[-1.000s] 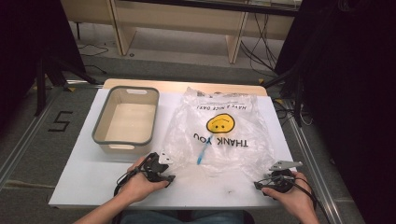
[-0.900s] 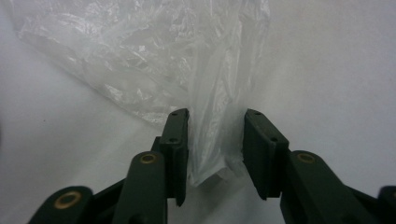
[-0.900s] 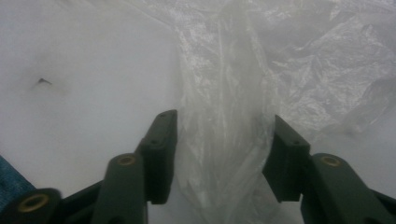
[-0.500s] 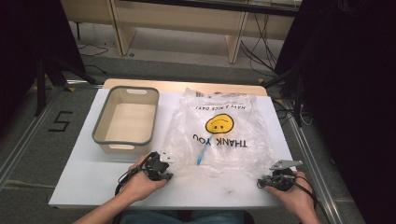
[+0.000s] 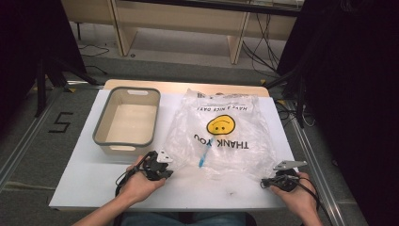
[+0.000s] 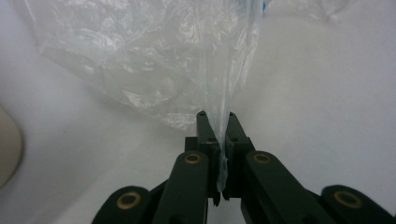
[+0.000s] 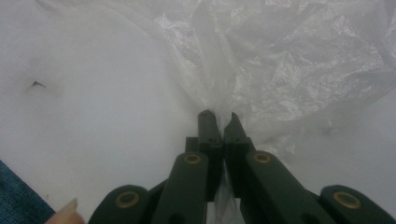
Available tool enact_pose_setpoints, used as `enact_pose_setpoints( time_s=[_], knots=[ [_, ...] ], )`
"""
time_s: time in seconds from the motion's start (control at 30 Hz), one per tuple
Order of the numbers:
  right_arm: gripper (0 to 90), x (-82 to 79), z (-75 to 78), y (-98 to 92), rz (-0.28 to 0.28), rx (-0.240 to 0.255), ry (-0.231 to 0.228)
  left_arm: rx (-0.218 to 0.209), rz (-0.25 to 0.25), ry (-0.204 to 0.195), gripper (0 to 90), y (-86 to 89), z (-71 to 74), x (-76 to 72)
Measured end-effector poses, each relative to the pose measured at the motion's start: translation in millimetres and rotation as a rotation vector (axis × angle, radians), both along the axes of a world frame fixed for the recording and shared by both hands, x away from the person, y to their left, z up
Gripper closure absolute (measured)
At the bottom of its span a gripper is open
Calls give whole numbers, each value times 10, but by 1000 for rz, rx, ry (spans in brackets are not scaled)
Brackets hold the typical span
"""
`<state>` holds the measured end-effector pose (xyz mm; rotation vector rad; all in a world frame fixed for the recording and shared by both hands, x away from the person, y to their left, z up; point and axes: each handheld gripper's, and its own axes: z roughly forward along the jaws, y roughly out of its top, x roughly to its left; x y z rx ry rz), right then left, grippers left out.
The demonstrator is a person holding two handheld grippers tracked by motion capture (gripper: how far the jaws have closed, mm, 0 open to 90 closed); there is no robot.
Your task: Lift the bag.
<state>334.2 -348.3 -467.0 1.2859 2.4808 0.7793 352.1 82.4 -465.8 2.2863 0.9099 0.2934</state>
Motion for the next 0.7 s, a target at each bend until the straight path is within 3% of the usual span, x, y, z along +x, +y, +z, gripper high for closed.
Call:
enact_pose_setpoints(
  time_s=[0.3, 0.7],
  knots=[
    [899, -8, 118, -23, -38, 33, -65, -68, -9, -133, 888, 20, 217, -69],
    [900, -3, 218, -75, -83, 48, -126, -128, -32, -238, 888, 4, 431, -131]
  ],
)
